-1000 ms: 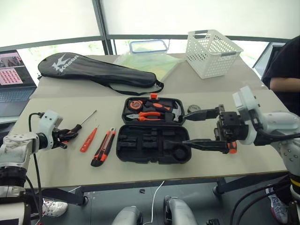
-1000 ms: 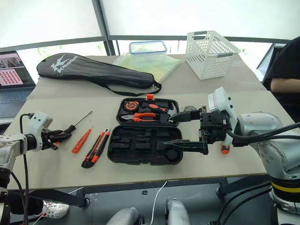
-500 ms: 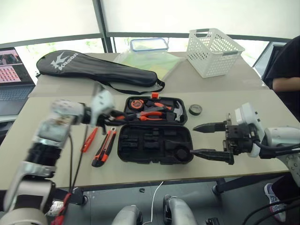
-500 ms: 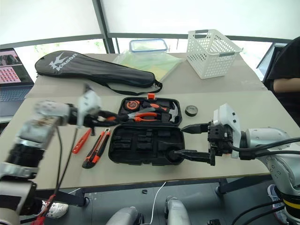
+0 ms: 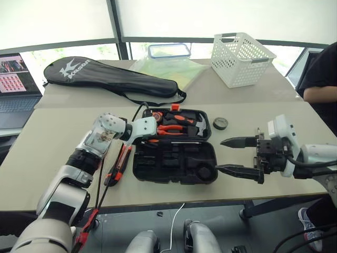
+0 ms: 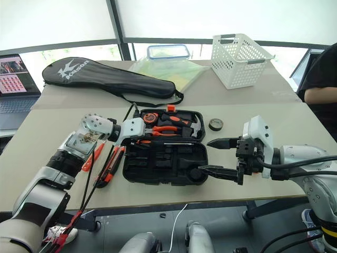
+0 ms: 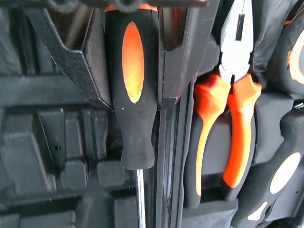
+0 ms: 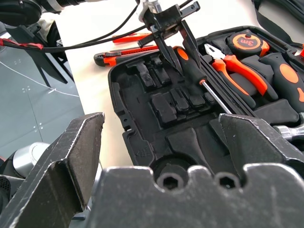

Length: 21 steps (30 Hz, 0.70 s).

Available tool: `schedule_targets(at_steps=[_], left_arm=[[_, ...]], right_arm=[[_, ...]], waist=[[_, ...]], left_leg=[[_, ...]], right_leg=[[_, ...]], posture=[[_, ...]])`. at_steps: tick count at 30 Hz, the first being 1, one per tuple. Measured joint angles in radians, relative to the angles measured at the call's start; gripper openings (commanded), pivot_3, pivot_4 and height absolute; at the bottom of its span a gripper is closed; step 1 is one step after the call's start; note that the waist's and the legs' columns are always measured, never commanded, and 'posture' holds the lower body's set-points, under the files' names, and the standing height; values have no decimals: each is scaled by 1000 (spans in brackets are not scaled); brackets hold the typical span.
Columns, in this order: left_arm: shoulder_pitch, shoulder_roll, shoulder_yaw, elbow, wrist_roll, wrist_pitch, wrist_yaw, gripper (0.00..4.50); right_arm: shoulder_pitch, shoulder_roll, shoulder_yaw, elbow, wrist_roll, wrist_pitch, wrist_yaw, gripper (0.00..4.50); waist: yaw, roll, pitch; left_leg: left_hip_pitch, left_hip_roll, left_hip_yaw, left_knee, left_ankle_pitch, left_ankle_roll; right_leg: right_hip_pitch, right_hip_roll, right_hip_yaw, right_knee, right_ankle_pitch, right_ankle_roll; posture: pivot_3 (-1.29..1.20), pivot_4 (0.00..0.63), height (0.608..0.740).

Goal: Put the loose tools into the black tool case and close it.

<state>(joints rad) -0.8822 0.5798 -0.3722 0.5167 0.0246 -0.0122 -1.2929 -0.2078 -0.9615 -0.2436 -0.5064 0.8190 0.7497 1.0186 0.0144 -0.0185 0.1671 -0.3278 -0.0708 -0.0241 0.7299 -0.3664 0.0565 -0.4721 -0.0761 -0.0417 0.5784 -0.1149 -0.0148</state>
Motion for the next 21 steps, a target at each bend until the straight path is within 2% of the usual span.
schedule_targets(at_steps=[8,10,11,15,17,18,21], left_arm=[[-6,-9,6,57,12,-48,-22,890],[-15,-17,6,69,16,-39,-22,1898],[-16,-18,5,69,19,-34,-25,2126],[-18,-16,7,55,17,-12,-38,3551],[-19,-17,23,21,6,15,-43,3551],[-19,-17,41,-6,-13,37,-49,3391],[-24,-21,70,-75,-59,85,-68,2575]], right_arm=[[-1,5,-2,0,-1,0,-18,4500],[-1,6,0,-1,-1,0,-19,4500],[-1,6,1,-1,-1,0,-19,4500],[-1,7,1,-5,0,0,-20,4500],[-1,7,1,-8,0,0,-19,4500],[1,7,0,-11,0,0,-18,4500],[15,7,0,-15,8,0,-18,4500]], waist=[[1,0,0],[3,0,0],[3,0,0],[5,0,0],[5,0,0],[5,0,0],[4,0,0]], left_leg=[[0,0,0,0,0,0],[0,0,0,1,0,1],[-1,0,0,1,0,1],[-1,0,0,1,1,1],[-2,0,0,2,0,2],[-2,0,0,2,0,2],[-2,0,0,2,0,2]], right_leg=[[0,0,0,0,0,0],[0,0,0,0,0,1],[0,0,0,0,0,1],[0,0,0,0,1,1],[0,0,0,0,1,1],[0,0,0,0,1,1],[0,0,0,1,1,1]], posture=[[0,150,740],[0,150,740],[0,150,740],[0,150,740],[0,150,740],[0,150,740],[0,150,740]])
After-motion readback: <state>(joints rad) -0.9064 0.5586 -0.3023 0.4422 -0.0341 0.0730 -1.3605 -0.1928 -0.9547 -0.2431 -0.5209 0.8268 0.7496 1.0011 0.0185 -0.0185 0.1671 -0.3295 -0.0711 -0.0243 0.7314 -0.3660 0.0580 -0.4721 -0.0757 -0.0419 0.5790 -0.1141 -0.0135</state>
